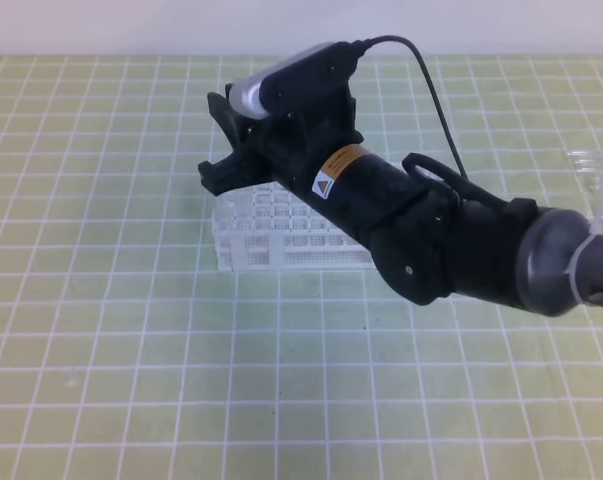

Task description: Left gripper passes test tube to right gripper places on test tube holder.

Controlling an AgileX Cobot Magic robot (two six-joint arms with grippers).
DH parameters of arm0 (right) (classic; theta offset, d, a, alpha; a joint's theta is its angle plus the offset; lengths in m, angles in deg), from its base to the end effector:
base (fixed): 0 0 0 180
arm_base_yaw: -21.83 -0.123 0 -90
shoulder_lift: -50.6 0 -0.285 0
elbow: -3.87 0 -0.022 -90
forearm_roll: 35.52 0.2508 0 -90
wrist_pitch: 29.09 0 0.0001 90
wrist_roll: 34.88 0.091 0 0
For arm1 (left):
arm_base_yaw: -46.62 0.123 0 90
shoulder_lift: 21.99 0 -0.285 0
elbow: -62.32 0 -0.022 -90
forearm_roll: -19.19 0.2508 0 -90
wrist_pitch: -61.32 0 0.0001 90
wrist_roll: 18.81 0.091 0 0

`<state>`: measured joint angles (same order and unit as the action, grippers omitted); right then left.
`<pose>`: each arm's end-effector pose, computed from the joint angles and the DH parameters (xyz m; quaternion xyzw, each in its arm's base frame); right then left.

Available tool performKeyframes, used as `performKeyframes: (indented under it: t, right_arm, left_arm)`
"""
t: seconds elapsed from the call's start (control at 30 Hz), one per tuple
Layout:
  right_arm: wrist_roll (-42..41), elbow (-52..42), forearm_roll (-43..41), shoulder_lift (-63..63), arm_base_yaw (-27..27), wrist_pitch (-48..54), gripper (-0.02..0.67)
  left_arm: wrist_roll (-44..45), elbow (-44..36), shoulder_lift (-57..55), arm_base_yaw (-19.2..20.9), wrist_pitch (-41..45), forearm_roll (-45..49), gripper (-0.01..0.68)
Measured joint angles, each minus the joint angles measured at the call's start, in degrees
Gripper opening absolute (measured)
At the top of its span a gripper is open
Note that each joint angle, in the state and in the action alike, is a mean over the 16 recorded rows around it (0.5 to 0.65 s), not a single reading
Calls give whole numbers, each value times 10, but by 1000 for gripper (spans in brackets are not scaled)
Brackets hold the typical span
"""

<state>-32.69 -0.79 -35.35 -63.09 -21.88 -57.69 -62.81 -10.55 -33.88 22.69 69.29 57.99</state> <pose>0.3157 0.3017 0.2845 -0.2488 0.6603 0.2767 0.6524 0.0576 -0.0168 0.2249 0.0842 0.7082 -0.1477 0.6853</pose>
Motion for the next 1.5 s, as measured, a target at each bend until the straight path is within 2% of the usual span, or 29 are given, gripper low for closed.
performKeyframes:
  t: [1.5]
  right_arm:
    - [-3,11,30,-52,0,-17,84]
  left_arm:
    - [0,-1,0,0,21,-1,0]
